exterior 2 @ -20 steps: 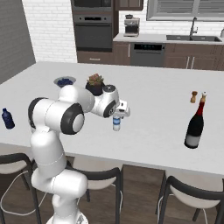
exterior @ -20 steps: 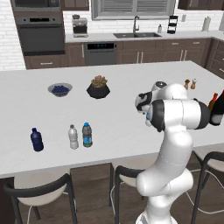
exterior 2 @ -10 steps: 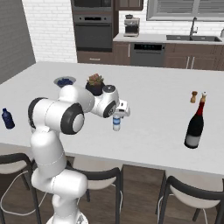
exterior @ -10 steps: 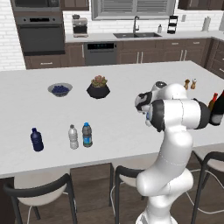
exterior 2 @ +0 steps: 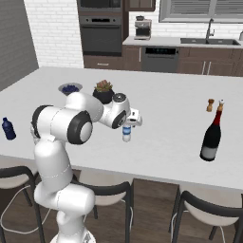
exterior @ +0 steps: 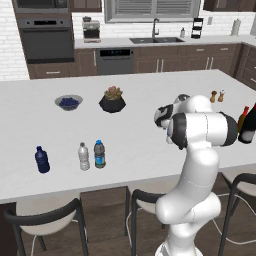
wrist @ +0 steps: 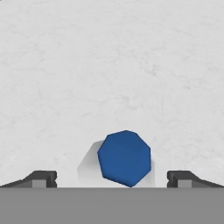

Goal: Move the plastic bottles in the middle to the plastics group, and the glass bottles in the middle to the glass group.

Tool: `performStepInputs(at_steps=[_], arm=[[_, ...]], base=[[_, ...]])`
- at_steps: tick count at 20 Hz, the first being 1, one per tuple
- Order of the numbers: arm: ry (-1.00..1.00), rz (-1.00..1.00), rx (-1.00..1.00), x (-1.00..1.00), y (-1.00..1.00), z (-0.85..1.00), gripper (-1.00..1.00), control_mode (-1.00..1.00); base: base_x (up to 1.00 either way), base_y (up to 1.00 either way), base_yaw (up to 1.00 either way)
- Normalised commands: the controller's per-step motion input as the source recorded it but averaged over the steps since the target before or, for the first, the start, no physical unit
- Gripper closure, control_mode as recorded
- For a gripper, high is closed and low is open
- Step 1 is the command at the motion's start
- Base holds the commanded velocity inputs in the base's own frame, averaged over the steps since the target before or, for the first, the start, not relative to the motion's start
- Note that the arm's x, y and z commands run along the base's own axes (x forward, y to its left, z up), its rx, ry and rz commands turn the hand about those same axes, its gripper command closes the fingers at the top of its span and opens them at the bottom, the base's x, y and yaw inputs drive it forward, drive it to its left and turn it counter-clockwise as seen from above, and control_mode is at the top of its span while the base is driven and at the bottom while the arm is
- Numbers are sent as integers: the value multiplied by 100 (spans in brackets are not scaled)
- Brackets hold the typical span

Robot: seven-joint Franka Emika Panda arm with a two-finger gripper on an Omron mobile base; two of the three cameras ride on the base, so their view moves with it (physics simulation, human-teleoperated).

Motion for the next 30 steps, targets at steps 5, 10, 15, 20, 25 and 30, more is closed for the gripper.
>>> performStepInputs(at_steps=[5, 10, 15, 20, 25, 30], arm=[[0, 0, 0, 0, 0, 0, 100, -100], [-1, 0, 0, 0, 0, 0, 100, -100], [-17, 2, 2, -31, 0, 9, 100, -100], [-8, 18, 2, -67, 42, 32, 100, -100], [0, 35, 0, -56, 74, 28, 100, -100], [2, 43, 0, -25, 85, 38, 100, -100]], base=[[0, 0, 0], [0, 0, 0], [0, 0, 0], [0, 0, 0], [0, 0, 0], [0, 0, 0]])
